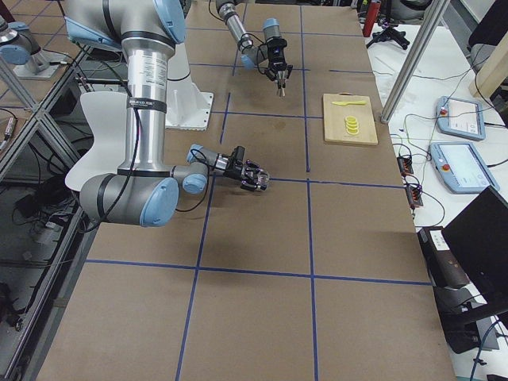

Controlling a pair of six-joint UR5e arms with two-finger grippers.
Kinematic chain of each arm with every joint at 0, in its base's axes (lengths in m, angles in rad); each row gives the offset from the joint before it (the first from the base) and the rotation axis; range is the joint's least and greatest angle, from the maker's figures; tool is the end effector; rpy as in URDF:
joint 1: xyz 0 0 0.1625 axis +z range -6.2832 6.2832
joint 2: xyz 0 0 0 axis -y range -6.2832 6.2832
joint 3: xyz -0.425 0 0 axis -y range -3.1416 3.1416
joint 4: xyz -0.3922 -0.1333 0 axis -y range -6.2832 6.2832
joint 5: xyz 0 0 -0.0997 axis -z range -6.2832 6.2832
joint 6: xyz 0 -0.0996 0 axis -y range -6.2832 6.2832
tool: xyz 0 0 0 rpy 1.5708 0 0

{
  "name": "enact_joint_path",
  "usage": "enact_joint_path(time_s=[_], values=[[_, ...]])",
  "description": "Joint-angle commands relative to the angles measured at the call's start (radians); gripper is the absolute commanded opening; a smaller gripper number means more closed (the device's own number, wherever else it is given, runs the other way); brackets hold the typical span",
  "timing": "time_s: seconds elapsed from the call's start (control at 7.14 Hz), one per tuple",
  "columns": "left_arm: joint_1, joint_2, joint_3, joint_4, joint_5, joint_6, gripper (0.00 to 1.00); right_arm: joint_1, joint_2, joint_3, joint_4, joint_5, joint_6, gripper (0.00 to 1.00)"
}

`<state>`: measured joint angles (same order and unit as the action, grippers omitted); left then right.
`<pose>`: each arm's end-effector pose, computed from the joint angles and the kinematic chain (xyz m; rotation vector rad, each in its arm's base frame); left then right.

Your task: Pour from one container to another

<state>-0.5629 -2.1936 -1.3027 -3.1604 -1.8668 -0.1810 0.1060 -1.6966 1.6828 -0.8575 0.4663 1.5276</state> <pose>0.5093 -0.4446 0.2439 1.5506 1.2950 0.8253 -0.4179 -0.2680 0.5596 1.1034 -0.5465 0.4403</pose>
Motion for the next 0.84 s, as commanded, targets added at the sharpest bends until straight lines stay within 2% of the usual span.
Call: enact_joint_path(time_s=[0.0, 0.7], values=[[0.0, 0.0, -0.001, -0.003, 0.0, 0.0, 0.0, -0.012, -0.002, 0.0, 0.0, -0.03, -0.012, 0.0], [0.0, 0.0, -0.001, -0.003, 0.0, 0.0, 0.0, -0.008, 0.002, 0.052, 0.0, -0.043, -0.081, 0.0]])
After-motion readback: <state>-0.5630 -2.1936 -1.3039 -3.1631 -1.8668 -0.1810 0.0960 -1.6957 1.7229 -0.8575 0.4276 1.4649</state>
